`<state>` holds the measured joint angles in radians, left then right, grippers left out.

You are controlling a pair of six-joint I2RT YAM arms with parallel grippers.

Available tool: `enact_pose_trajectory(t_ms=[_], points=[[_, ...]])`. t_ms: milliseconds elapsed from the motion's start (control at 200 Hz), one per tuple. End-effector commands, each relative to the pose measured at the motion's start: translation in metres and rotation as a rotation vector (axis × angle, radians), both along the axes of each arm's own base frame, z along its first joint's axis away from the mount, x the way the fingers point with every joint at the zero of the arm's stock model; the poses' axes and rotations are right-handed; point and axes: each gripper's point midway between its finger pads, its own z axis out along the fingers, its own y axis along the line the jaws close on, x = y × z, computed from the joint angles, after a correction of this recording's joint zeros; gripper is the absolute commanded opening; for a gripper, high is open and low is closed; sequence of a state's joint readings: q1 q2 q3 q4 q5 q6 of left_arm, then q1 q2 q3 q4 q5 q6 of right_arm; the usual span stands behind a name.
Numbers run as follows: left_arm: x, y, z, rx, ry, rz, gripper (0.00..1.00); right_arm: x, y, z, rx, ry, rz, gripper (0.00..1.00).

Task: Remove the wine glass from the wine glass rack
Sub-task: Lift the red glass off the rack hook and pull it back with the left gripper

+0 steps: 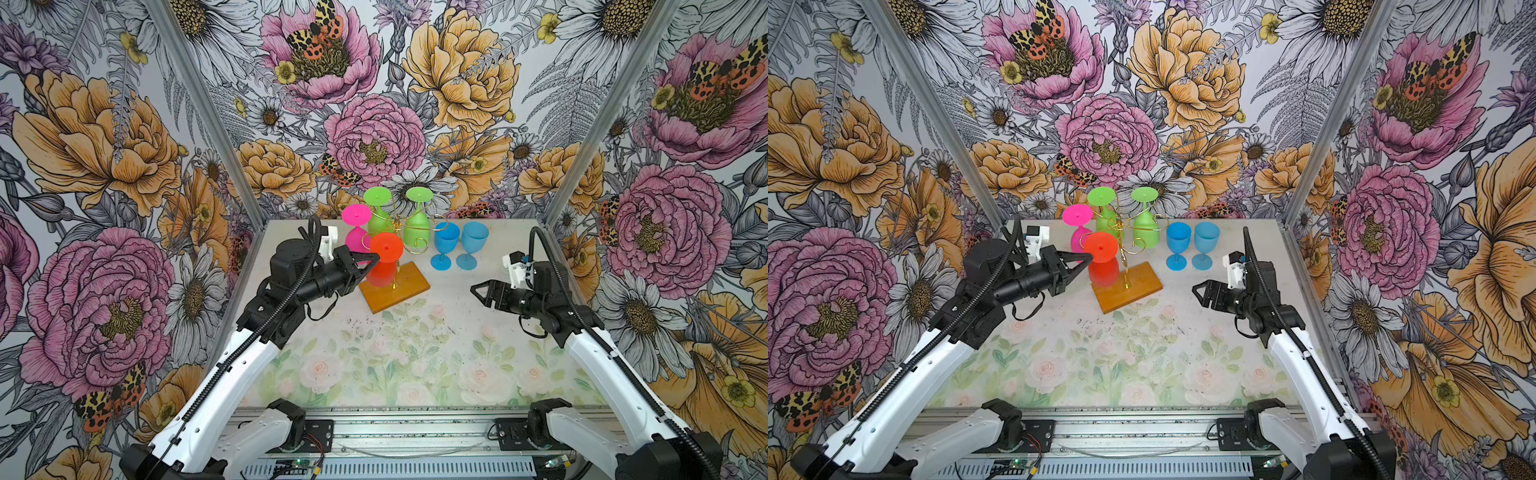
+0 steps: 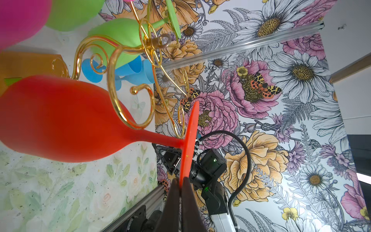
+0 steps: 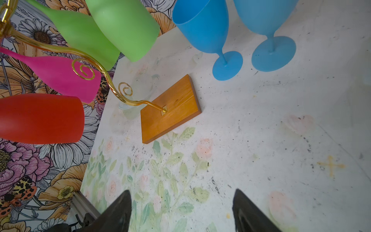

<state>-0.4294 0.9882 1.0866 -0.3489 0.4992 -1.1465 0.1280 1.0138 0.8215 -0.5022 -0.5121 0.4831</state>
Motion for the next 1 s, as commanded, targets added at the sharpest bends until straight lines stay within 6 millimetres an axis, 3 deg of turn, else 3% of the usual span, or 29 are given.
enact_pose_trajectory(t_ms=[0, 300, 611, 996], points=[[-0.02, -0.007, -0.012, 0.018, -0.006, -0.105, 0.0, 0.001, 0.005, 0.008, 0.028, -0.023, 0.011, 0.8], [-0.063, -0.014, -0.024, 0.066, -0.097, -0.292, 0.0, -0.004, 0.018, 0.002, 0.077, 0.029, 0.068, 0.79], [-0.11, -0.032, -0.028, 0.298, -0.393, -0.413, 0.0, -0.01, 0.034, 0.006, 0.144, 0.071, 0.143, 0.79], [-0.127, -0.045, -0.048, 0.699, -0.779, -0.422, 0.0, -0.012, 0.049, 0.016, 0.167, 0.139, 0.207, 0.76]])
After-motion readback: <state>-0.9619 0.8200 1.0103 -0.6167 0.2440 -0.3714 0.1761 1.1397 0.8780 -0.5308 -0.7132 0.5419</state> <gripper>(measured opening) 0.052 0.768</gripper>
